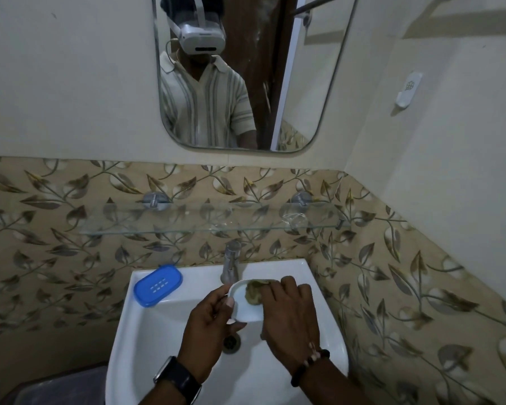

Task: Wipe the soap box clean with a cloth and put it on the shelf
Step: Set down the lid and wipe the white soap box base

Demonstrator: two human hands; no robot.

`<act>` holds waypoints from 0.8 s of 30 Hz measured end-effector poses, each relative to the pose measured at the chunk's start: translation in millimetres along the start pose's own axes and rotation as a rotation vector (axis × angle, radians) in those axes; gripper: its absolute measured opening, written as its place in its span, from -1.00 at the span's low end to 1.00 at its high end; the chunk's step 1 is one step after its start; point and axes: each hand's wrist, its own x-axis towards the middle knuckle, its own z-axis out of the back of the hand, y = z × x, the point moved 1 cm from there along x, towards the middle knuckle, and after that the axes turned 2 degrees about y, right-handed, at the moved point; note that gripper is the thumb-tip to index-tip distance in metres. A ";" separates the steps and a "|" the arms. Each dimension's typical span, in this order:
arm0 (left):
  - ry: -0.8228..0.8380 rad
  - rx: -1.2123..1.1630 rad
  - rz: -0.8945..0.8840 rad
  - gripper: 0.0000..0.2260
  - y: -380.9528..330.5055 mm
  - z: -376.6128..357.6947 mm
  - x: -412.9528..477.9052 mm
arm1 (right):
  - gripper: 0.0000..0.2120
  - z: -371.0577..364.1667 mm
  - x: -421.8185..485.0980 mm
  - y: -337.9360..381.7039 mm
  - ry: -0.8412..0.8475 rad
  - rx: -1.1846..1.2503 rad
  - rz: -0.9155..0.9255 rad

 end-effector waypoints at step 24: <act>-0.196 -0.115 0.077 -0.79 13.3 21.8 2.9 | -0.69 11.5 6.2 -35.6 -0.199 2.190 -0.981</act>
